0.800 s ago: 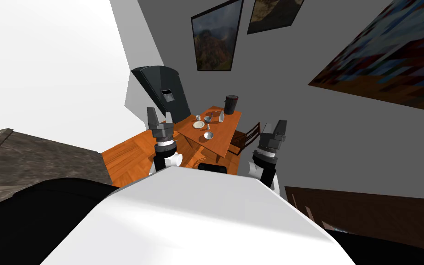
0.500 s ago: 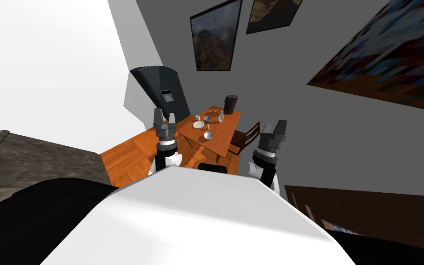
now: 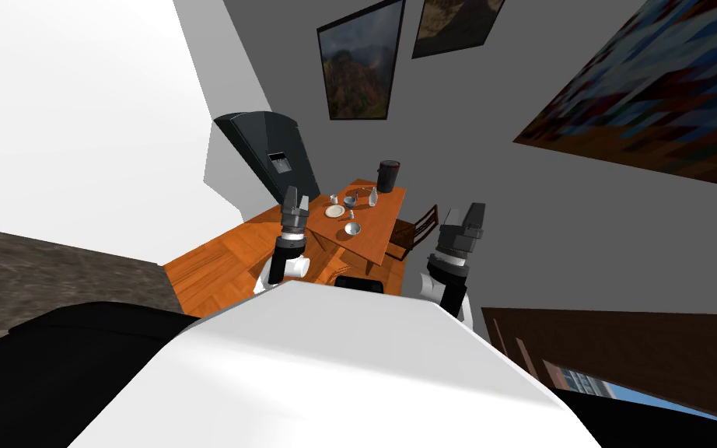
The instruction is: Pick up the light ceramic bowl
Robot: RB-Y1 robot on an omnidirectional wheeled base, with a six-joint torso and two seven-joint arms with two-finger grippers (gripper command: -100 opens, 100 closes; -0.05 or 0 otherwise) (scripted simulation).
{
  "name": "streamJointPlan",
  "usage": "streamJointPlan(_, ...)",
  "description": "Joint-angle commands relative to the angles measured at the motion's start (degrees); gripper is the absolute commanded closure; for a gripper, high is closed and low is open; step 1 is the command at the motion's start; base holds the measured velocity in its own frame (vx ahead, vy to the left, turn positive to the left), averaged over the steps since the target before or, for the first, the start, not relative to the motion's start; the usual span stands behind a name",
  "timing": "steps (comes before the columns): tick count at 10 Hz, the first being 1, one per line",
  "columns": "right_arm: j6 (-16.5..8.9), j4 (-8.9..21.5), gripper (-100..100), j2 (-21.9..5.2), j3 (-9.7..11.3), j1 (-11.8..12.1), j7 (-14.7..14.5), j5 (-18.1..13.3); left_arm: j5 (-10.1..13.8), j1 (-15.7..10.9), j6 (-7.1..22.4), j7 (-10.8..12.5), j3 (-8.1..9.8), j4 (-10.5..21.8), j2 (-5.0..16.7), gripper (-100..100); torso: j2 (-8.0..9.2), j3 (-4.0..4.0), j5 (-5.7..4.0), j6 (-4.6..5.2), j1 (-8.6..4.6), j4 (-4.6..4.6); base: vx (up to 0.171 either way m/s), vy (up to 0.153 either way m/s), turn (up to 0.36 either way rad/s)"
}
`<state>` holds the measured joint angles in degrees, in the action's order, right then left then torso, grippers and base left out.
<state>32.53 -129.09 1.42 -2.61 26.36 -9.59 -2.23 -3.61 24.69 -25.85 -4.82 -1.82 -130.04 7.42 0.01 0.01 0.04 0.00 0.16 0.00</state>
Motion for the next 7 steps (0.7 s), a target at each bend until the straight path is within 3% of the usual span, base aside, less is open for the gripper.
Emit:
streamJointPlan(1,0.0,0.0,0,0.0,0.0,0.0,0.0,0.0,-0.6,-1.5,2.9,0.7,-0.52,2.7,0.8,-100,0.0,0.0,0.0,0.0,0.0,0.0,-0.009,0.04,-0.061)
streamJointPlan(4,0.0,0.0,0,0.0,0.0,0.0,0.0,0.0,-1.0,-2.5,5.3,1.1,-0.88,4.0,1.2,-100,-0.01,-0.01,-0.01,0.0,-0.05,0.0,-0.007,0.025,-0.029)
streamJointPlan(7,0.0,0.0,0,0.0,0.0,0.0,0.0,0.0,-1.8,-4.6,9.9,2.0,-1.64,6.9,1.7,-100,-0.01,-0.01,-0.01,0.0,-0.04,-0.01,-0.006,0.031,-0.054)
